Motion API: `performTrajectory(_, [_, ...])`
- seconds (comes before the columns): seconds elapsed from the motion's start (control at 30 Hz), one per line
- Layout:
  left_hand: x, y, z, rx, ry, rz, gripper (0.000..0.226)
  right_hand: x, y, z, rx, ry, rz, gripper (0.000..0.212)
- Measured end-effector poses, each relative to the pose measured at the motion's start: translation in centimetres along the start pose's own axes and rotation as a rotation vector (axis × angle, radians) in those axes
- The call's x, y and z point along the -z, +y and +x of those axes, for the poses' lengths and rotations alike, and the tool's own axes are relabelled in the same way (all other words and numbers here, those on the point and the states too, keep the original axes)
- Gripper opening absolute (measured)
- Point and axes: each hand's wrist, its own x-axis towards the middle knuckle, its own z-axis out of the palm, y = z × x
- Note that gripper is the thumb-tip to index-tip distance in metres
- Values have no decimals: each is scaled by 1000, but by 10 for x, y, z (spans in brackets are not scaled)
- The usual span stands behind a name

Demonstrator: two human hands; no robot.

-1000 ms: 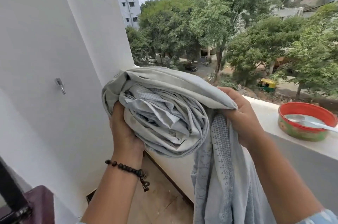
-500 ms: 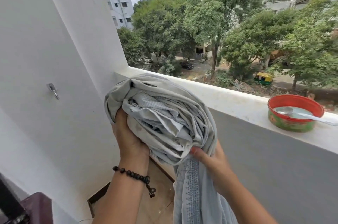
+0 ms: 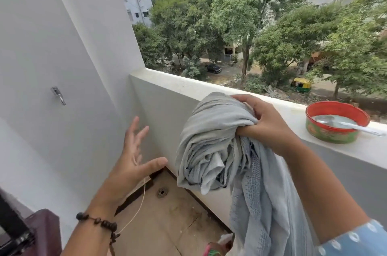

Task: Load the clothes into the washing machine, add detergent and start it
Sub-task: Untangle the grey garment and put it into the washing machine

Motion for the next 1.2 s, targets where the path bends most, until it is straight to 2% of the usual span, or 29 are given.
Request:
performTrajectory(0.1, [-22,34,17,-134,-125,339,140,-11,-18,7,23,-273,-271,70])
performTrajectory(0.17, [-46,48,27,-182,-242,514,143,-21,-28,8,63,-381,-344,74])
performTrajectory(0.23, [-62,51,31,-196,-280,509,140,-23,-30,8,73,-404,-296,76])
performTrajectory(0.33, [-72,39,29,-288,-164,465,124,-20,-22,-2,58,-375,-147,81])
performTrajectory(0.47, [-75,28,26,-336,-37,208,112,-18,-7,-23,21,-284,45,84])
performTrajectory(0.57, [-66,34,33,-341,111,10,107,-6,9,-39,-76,-208,95,97])
performTrajectory(0.67, [-50,52,38,-338,325,-164,87,0,29,-53,-173,-258,116,110])
performTrajectory(0.77, [-33,73,46,-362,491,-406,71,-1,40,-57,-181,-283,103,120])
performTrajectory(0.87, [-13,84,54,-414,513,-655,82,-3,38,-51,-159,-279,15,122])
performTrajectory(0.93, [-4,85,57,-431,465,-832,89,-9,37,-46,-154,-270,39,117])
performTrajectory(1.0, [-6,77,60,-455,389,-942,85,-20,34,-40,-137,-149,126,95])
performTrajectory(1.1, [-17,67,54,-403,410,-1041,66,-34,25,-30,-95,113,377,43])
performTrajectory(1.13, [-24,64,51,-349,427,-1062,56,-35,19,-25,-100,156,483,36])
performTrajectory(1.2, [-38,55,47,-263,400,-1130,37,-31,5,-14,-104,173,690,36])
